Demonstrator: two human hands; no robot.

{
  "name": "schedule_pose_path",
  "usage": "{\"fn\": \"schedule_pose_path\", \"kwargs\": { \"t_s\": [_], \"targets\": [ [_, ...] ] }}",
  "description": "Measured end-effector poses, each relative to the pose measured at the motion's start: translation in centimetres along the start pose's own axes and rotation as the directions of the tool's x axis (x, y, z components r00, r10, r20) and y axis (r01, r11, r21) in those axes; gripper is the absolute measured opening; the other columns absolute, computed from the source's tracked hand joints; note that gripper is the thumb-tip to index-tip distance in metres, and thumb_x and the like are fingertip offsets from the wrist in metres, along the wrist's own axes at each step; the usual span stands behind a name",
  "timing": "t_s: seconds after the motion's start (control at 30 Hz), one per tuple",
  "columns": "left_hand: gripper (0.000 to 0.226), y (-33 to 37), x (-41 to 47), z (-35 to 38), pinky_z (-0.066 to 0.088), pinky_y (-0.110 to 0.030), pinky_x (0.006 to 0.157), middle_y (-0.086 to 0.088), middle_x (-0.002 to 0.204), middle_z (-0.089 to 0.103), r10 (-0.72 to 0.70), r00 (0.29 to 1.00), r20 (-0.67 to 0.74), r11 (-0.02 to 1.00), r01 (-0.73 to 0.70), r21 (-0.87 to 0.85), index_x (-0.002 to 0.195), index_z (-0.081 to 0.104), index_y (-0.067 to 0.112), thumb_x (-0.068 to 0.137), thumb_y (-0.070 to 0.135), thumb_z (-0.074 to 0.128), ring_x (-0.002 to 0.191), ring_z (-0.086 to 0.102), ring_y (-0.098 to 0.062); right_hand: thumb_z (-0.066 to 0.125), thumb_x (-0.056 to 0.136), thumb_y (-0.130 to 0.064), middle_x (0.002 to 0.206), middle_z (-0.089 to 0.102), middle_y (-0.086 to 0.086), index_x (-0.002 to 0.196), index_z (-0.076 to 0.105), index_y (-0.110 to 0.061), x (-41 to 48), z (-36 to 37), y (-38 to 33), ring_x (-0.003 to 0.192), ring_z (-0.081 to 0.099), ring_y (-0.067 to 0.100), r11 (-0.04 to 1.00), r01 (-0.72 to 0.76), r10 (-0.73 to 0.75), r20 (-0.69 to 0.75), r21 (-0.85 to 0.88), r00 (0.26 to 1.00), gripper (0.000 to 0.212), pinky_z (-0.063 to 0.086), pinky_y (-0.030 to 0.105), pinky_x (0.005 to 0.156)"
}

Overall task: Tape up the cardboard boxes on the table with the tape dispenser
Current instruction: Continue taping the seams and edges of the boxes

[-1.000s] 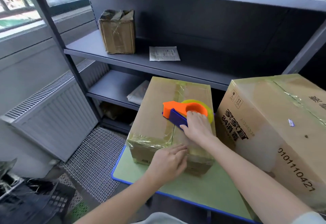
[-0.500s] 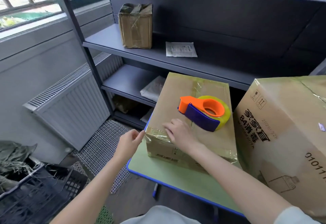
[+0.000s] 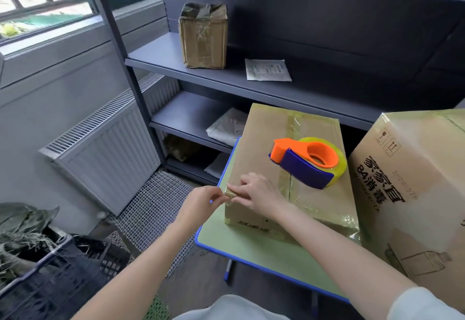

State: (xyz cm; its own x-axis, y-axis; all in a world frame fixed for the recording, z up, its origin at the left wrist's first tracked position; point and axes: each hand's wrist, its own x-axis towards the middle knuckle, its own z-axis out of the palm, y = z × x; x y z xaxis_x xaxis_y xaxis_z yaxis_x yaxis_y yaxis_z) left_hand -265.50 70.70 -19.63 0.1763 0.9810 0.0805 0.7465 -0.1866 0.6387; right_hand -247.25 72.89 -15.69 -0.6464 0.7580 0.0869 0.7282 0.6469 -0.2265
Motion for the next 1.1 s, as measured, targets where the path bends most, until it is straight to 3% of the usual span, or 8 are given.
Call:
{"fn": "schedule_pose_path", "kwargs": {
  "t_s": [0.1, 0.2, 0.47, 0.6, 0.7, 0.9, 1.0, 1.1],
  "targets": [
    [0.043, -1.3, 0.5, 0.4, 0.039, -0.023, 0.045, 0.007, 0.057, 0.053, 0.33, 0.927, -0.178, 0.92, -0.274, 0.281, 0.064, 0.064, 0.017, 0.087, 0.048, 0.046, 0.054, 0.052, -0.011, 0.088, 0.06, -0.027, 0.062, 0.051, 0.001, 0.099, 0.076, -0.022, 0.1, 0.5, 0.0, 0.055, 0.052, 0.022, 0.999, 0.009, -0.011, -0.048, -0.05, 0.999, 0.04, 0.03, 0.02, 0.054],
    [0.062, -1.8, 1.0, 0.9, 0.034, -0.022, 0.04, 0.004, 0.052, 0.049, 0.508, 0.825, -0.247, 0.835, -0.401, 0.378, 0.058, 0.059, 0.013, 0.099, 0.048, 0.028, 0.045, 0.048, -0.013, 0.09, 0.058, -0.027, 0.061, 0.05, -0.001, 0.096, 0.076, -0.024, 0.0, 1.0, 0.0, 0.053, 0.05, 0.02, 0.999, 0.008, -0.011, -0.123, -0.032, 0.992, 0.04, 0.029, 0.018, 0.052],
    [0.049, -3.4, 1.2, 2.6, 0.036, -0.023, 0.054, 0.0, 0.064, 0.055, 0.49, 0.836, -0.247, 0.871, -0.457, 0.18, 0.073, 0.056, 0.008, 0.1, 0.042, 0.033, 0.064, 0.041, -0.011, 0.073, 0.071, -0.028, 0.066, 0.048, -0.003, 0.1, 0.075, -0.025, -0.4, 2.5, 0.1, 0.067, 0.031, 0.012, 0.999, 0.004, -0.014, -0.271, -0.037, 0.962, 0.028, 0.028, 0.019, 0.053],
    [0.043, -3.6, 1.5, 2.2, 0.039, -0.021, 0.05, 0.003, 0.066, 0.059, 0.477, 0.856, -0.197, 0.878, -0.457, 0.14, 0.071, 0.06, 0.007, 0.09, 0.043, 0.047, 0.062, 0.046, -0.009, 0.073, 0.072, -0.027, 0.065, 0.048, -0.001, 0.101, 0.074, -0.023, -0.5, 2.6, 0.3, 0.06, 0.042, 0.018, 0.999, 0.005, -0.017, -0.288, -0.04, 0.958, 0.029, 0.031, 0.02, 0.053],
    [0.042, -3.8, 2.0, 1.9, 0.039, -0.022, 0.045, 0.005, 0.061, 0.055, 0.51, 0.847, -0.15, 0.854, -0.478, 0.204, 0.067, 0.055, 0.008, 0.084, 0.046, 0.05, 0.052, 0.047, -0.01, 0.06, 0.078, -0.036, 0.065, 0.047, -0.003, 0.101, 0.074, -0.026, -0.5, 2.6, 0.2, 0.059, 0.041, 0.017, 1.0, -0.008, -0.001, -0.294, -0.029, 0.956, 0.029, 0.03, 0.019, 0.053],
    [0.039, -3.5, 2.0, 2.3, 0.028, -0.019, 0.038, 0.006, 0.05, 0.047, 0.551, 0.818, -0.163, 0.798, -0.459, 0.391, 0.059, 0.047, 0.012, 0.082, 0.045, 0.048, 0.04, 0.044, -0.011, 0.064, 0.079, -0.032, 0.067, 0.05, -0.001, 0.103, 0.073, -0.022, -0.4, 2.8, 0.4, 0.058, 0.046, 0.02, 0.999, 0.004, -0.019, -0.294, -0.052, 0.956, 0.028, 0.039, 0.022, 0.053],
    [0.046, -3.5, 1.4, 3.1, 0.026, -0.018, 0.04, 0.005, 0.05, 0.046, 0.534, 0.819, -0.21, 0.813, -0.429, 0.394, 0.061, 0.044, 0.013, 0.091, 0.047, 0.04, 0.04, 0.044, -0.011, 0.078, 0.074, -0.025, 0.068, 0.052, 0.0, 0.104, 0.073, -0.019, -0.5, 3.1, 0.4, 0.058, 0.049, 0.021, 0.996, 0.031, -0.055, -0.293, -0.086, 0.955, 0.031, 0.042, 0.022, 0.053],
    [0.056, -3.4, 1.3, 2.9, 0.03, -0.02, 0.044, 0.006, 0.052, 0.047, 0.53, 0.818, -0.225, 0.816, -0.42, 0.396, 0.061, 0.047, 0.012, 0.093, 0.055, 0.032, 0.042, 0.046, -0.011, 0.074, 0.076, -0.026, 0.069, 0.052, 0.0, 0.104, 0.073, -0.019, -0.4, 3.2, 0.5, 0.059, 0.049, 0.02, 0.993, 0.052, -0.08, -0.282, -0.105, 0.956, 0.03, 0.042, 0.023, 0.052]
  ]
}}
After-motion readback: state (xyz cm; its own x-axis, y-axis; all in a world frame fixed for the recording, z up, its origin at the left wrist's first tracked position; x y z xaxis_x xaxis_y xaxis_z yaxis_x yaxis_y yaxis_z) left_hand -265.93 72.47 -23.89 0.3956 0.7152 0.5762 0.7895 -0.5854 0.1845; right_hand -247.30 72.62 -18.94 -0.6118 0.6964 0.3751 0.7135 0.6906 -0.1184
